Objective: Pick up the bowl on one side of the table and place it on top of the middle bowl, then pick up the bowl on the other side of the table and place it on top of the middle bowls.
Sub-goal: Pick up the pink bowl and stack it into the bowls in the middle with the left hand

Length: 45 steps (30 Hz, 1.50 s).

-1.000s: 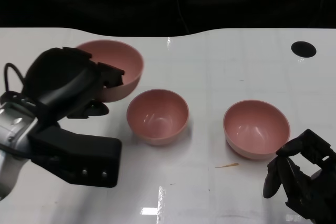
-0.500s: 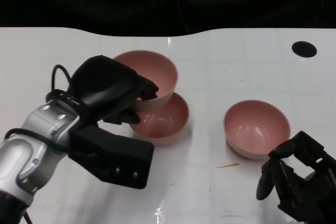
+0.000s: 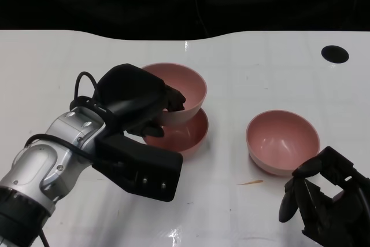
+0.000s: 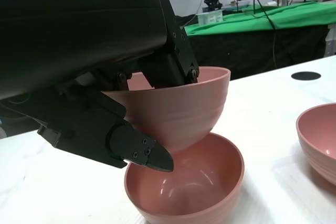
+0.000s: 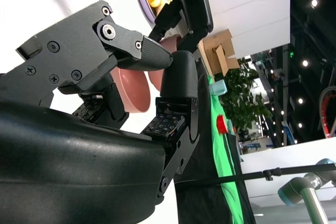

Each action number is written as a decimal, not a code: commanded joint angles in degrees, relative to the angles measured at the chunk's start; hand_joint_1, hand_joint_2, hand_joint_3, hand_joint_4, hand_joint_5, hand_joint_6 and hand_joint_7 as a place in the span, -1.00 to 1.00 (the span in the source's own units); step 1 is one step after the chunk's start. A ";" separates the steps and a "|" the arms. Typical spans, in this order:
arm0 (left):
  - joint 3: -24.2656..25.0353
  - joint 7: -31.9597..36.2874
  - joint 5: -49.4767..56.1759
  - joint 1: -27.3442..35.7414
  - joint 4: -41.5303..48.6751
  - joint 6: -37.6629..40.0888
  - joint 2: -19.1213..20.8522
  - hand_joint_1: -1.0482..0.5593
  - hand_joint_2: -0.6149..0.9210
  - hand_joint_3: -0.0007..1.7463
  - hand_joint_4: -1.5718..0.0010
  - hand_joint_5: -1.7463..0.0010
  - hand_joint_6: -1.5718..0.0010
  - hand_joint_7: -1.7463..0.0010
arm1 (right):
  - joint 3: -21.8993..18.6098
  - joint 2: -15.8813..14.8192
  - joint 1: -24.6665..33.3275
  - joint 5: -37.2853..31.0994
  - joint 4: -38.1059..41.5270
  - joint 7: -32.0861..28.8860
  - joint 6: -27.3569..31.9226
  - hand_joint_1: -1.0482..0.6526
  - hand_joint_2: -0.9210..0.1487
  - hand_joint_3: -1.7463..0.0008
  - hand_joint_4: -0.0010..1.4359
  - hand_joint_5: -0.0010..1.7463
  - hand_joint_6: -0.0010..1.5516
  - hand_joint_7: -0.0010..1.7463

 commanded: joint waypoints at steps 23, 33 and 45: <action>-3.87 5.68 1.56 -1.27 6.77 0.53 -2.66 0.07 1.00 -0.82 -0.04 -0.42 -0.10 0.16 | 1.26 0.19 0.88 -0.94 -0.70 -1.26 -2.33 -0.02 -0.28 -0.18 0.28 0.83 0.09 0.50; -4.71 3.50 0.64 -1.30 7.31 0.93 -2.98 0.05 1.00 -0.86 0.04 -0.69 -0.04 -0.10 | 1.84 0.38 1.20 -1.11 -1.38 -1.85 -2.07 -0.04 -0.29 -0.15 0.29 0.82 0.08 0.51; -5.00 2.74 -0.26 -0.07 6.74 1.48 -2.81 0.07 1.00 -0.85 0.16 -0.92 0.24 -0.62 | 1.71 -0.08 1.72 -0.49 -2.34 -2.07 -1.70 -0.01 -0.24 -0.23 0.28 0.84 0.09 0.50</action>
